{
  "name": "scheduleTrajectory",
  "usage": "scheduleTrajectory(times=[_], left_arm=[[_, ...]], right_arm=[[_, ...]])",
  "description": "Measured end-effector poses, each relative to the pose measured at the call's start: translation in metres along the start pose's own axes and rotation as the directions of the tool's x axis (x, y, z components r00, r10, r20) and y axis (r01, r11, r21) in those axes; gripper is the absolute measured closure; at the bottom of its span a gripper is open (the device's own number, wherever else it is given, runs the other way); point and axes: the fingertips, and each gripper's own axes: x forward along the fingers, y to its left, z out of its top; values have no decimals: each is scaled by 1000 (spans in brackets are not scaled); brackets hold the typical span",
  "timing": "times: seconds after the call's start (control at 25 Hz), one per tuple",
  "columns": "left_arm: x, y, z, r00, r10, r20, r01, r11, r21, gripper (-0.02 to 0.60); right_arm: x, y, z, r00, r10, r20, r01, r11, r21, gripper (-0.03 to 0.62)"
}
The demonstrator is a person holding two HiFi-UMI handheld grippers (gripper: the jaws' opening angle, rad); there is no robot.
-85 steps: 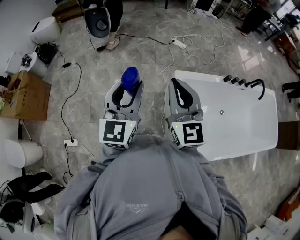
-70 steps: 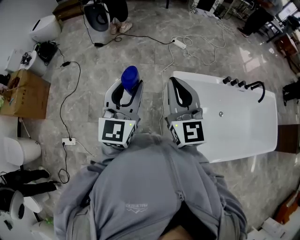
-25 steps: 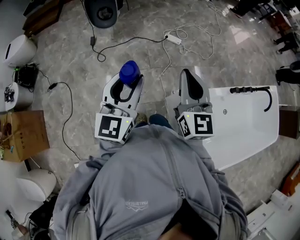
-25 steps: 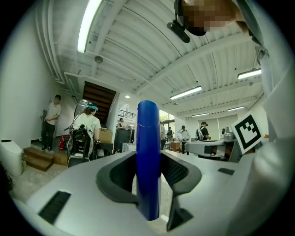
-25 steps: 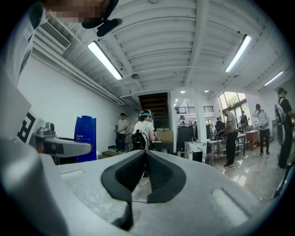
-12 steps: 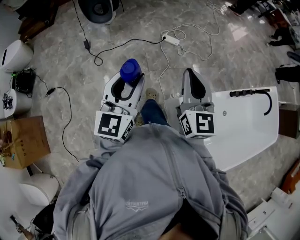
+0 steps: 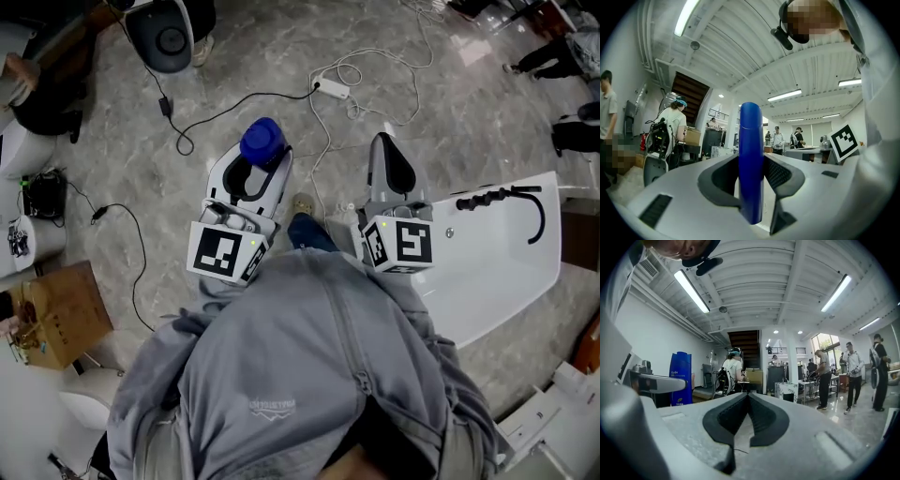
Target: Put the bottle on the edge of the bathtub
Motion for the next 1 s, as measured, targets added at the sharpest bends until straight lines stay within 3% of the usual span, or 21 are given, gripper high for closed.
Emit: scheduleTrajectory(times=[0.32, 0.56, 0.84, 1.0], left_arm=[[114, -28, -3, 986, -168, 3, 167, 985, 38, 426], [182, -55, 3, 946, -324, -20, 325, 945, 31, 426], [246, -106, -15, 852, -521, -58, 522, 853, 7, 426], [280, -144, -26, 752, -655, -72, 656, 755, -19, 426]], right_arm=[[29, -96, -8, 992, -117, 37, 115, 992, 48, 591], [23, -161, -9, 960, -281, 21, 279, 958, 69, 591], [-14, -218, -27, 872, -490, -16, 489, 867, 99, 591], [-44, -246, -35, 777, -629, -35, 628, 771, 107, 591]])
